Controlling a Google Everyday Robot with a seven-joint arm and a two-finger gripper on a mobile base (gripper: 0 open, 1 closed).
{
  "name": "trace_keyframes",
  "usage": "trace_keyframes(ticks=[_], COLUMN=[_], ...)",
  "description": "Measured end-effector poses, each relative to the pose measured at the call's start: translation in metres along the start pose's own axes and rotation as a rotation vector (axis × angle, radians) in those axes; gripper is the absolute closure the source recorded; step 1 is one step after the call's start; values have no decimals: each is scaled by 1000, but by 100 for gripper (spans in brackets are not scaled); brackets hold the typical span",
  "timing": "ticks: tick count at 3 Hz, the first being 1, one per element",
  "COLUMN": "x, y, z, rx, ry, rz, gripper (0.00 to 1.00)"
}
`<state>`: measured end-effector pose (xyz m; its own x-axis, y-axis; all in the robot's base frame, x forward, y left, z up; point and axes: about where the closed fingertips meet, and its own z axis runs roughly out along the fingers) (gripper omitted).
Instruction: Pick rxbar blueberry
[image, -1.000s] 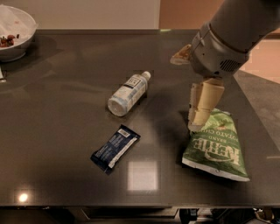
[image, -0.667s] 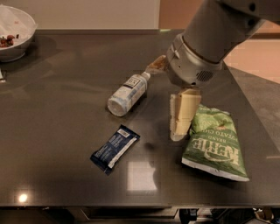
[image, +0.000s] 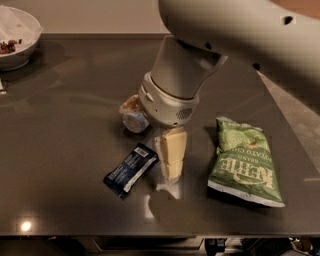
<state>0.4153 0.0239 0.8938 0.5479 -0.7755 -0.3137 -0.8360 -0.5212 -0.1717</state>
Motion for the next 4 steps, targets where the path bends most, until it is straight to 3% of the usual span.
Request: trace_keyframes(ticks=[2,3,4], x=[-14,-9,-2], y=[-4,-6,-5], z=[58,72,80], rx=[-125,-155,-189], ry=[72,91,106], rz=[-161,-193,-216], gripper=[0,0,19])
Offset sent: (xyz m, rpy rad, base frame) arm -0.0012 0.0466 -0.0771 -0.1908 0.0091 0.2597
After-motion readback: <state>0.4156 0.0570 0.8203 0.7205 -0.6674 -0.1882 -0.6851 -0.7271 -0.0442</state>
